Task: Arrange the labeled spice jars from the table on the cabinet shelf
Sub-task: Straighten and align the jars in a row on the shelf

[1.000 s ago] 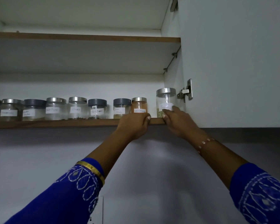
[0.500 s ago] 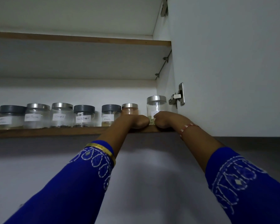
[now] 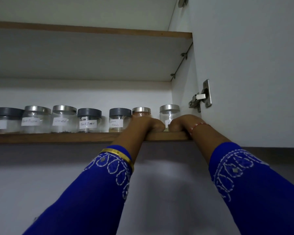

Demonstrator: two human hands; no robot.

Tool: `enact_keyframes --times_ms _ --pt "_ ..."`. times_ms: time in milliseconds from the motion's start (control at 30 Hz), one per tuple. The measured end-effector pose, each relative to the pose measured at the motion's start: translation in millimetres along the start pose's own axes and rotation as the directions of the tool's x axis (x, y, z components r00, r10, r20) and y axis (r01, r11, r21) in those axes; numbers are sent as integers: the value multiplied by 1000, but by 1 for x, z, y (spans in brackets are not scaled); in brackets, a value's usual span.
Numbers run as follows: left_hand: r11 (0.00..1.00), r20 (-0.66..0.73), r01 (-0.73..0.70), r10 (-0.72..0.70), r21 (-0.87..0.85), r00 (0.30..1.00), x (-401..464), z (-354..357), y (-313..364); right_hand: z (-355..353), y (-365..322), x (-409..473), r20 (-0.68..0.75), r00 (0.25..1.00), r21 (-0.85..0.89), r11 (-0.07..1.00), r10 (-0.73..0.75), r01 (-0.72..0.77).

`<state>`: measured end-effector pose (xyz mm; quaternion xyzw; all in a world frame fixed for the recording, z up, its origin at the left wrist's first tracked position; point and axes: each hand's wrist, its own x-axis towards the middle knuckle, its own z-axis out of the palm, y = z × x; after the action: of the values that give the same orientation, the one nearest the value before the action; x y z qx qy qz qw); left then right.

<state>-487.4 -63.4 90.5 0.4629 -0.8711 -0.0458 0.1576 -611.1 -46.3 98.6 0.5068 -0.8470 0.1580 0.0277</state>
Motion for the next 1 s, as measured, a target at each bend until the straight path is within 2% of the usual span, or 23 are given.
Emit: enact_keyframes --times_ms 67,200,267,367,533,667,767,867,933,1000 --pt "1000 -22 -1 1 0 1000 6 0 -2 7 5 23 37 997 -39 997 61 -59" --pt "999 -60 -21 20 -25 998 10 1 -3 21 17 64 -28 999 -11 999 41 -42" --pt "999 -54 -26 25 -24 998 5 2 1 25 14 48 -99 995 15 1000 -8 10" --pt "996 -131 -43 33 -77 991 -7 3 3 16 3 7 -155 981 36 992 -115 122" --pt "989 -361 -90 40 -122 932 -15 7 -1 9 -4 -21 -281 949 63 984 -141 164" --pt "986 -428 -94 25 -139 903 -27 12 -8 12 -4 -47 -358 919 90 974 -163 208" --pt "997 -503 -82 66 -10 862 -44 18 -15 21 -1 -64 -400 897 105 962 -190 251" --pt "972 -587 -127 221 198 779 -61 31 -26 35 1 -86 -514 837 87 959 -188 269" --pt "958 -619 -166 279 234 734 -72 38 -35 47 2 -102 -599 769 -2 961 -224 278" --pt "944 -617 -211 327 255 716 -83 40 -45 57 1 -115 -636 714 -164 956 -292 245"
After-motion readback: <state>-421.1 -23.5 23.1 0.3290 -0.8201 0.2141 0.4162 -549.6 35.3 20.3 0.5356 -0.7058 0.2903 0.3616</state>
